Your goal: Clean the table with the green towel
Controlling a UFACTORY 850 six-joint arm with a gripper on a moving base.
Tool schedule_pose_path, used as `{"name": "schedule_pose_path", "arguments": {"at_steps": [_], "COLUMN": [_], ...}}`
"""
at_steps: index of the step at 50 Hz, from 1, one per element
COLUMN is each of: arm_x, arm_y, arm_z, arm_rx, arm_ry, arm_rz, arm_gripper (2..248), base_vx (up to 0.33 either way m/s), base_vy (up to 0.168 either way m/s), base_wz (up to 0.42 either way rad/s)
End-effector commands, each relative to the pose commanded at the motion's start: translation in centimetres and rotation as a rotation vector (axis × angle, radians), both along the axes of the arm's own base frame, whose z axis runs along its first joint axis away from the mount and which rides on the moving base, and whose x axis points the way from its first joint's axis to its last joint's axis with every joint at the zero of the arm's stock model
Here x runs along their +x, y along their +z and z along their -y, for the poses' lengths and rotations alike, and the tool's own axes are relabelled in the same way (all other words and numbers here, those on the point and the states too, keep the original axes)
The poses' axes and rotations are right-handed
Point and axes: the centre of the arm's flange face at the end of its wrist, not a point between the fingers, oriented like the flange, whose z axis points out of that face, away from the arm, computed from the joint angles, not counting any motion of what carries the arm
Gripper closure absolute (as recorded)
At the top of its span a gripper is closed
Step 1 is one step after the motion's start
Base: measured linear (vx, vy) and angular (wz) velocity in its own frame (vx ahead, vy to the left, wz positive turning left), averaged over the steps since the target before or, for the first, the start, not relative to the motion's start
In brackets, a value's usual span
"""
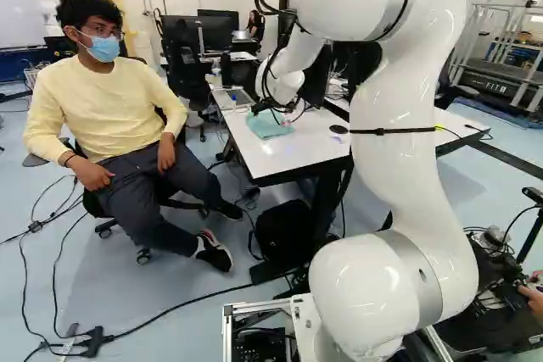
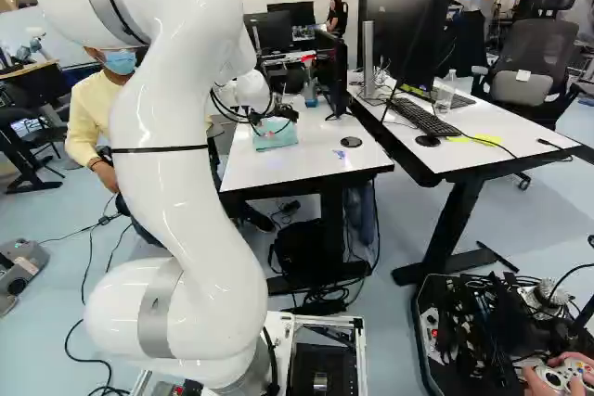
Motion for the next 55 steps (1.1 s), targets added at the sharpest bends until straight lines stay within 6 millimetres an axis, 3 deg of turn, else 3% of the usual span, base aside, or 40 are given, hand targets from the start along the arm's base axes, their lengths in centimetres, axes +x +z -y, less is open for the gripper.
{"name": "schedule_pose_path", "arguments": {"at_steps": [55], "arm_x": [-0.45], "arm_y": [-0.57], "arm_z": [0.04], "arm_rx": [-0.007], "arm_ry": [0.000], "arm_rz": [-0.089], "arm_gripper": [3], "base_vx": [0.000], "base_vy": [0.000], "base_wz": [0.000]}}
